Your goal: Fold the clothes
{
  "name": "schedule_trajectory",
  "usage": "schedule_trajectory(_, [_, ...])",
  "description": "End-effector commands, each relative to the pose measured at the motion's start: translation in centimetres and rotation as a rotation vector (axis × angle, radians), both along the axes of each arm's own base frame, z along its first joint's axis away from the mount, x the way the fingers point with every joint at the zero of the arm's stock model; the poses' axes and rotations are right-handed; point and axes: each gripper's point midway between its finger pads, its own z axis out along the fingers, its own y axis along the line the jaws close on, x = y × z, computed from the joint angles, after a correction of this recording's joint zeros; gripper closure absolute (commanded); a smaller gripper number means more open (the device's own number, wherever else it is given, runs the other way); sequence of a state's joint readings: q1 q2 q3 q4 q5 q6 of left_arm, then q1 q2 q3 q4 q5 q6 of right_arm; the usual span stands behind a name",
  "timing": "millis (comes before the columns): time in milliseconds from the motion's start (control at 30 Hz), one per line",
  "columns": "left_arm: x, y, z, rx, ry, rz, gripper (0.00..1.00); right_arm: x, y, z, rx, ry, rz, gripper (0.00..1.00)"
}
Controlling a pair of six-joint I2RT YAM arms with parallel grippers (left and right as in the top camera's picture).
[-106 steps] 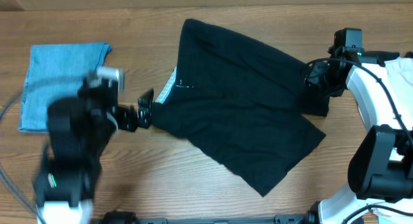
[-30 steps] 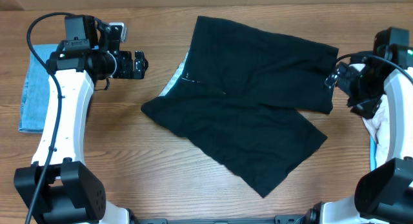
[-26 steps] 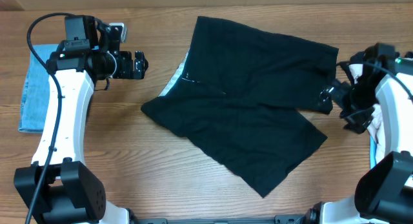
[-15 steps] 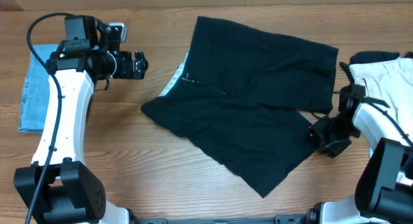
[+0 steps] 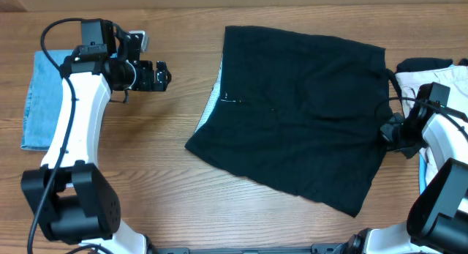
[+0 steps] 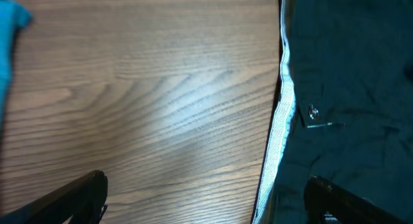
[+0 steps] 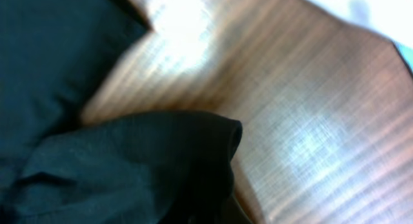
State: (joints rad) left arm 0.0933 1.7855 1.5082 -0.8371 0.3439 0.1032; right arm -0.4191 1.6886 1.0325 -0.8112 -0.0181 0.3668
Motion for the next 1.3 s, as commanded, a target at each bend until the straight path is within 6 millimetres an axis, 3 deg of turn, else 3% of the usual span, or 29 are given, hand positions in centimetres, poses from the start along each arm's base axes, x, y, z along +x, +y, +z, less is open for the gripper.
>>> schedule_trajectory(0, [0.1,-2.9,-0.7,-0.17,0.042,-0.059,0.0,1.9,-0.7,1.2,-0.027,-0.069,0.034,0.57])
schedule_trajectory(33, [-0.3,-3.4,-0.8,-0.198,0.061,-0.075,0.0,2.0,-0.7,1.6,-0.022,-0.067,0.035,0.18])
schedule_trajectory(133, [-2.1,-4.5,-1.3,-0.206,0.122,-0.134,0.07,2.8,-0.4,4.8,0.015,-0.067,0.041,0.08])
schedule_trajectory(200, [-3.5,-5.1,-1.8,-0.208,0.179,-0.155,0.45,3.3,0.3,8.2,0.068,-0.077,0.051,0.06])
schedule_trajectory(267, [-4.6,-6.1,-2.4,-0.211,0.23,-0.174,0.92,3.3,1.6,9.3,0.122,-0.084,0.105,0.06])
schedule_trajectory(300, [-5.1,-6.7,-3.1,-0.205,0.252,-0.188,0.96,3.2,1.9,9.2,0.143,-0.08,0.111,0.06])
schedule_trajectory(433, [-8.0,-8.1,-7.2,-0.151,0.373,-0.21,0.95,2.3,2.7,9.1,0.18,-0.047,0.114,0.06])
schedule_trajectory(500, [-9.9,-8.7,-8.9,-0.156,0.456,-0.182,0.79,2.3,2.7,9.1,0.179,-0.048,0.113,0.06])
schedule_trajectory(533, [-10.8,-8.7,-9.6,-0.164,0.5,-0.148,0.77,2.4,2.6,9.2,0.178,-0.051,0.114,0.06])
schedule_trajectory(633, [-11.9,-8.6,-10.4,-0.17,0.548,-0.112,0.62,2.4,2.6,9.2,0.177,-0.051,0.114,0.06])
schedule_trajectory(767, [-12.9,-8.3,-11.2,-0.149,0.577,-0.107,0.6,2.4,2.6,9.2,0.177,-0.052,0.114,0.06])
schedule_trajectory(833, [-13.3,-8.1,-12.1,-0.135,0.579,-0.108,0.52,2.5,2.6,9.2,0.175,-0.055,0.114,0.06])
schedule_trajectory(900, [-13.5,-8.1,-13.1,-0.137,0.569,-0.108,0.56,2.6,2.5,9.2,0.173,-0.06,0.115,0.06])
schedule_trajectory(1067, [-14.2,-8.5,-13.0,-0.167,0.596,-0.112,0.85,2.6,2.5,9.2,0.168,-0.059,0.114,0.05])
schedule_trajectory(1167, [-15.6,-8.4,-13.0,-0.17,0.666,-0.077,0.93,2.6,2.5,9.2,0.168,-0.059,0.114,0.05])
schedule_trajectory(1267, [-17.9,-8.3,-13.8,-0.171,0.748,-0.049,0.91,2.6,2.5,9.2,0.168,-0.059,0.114,0.05])
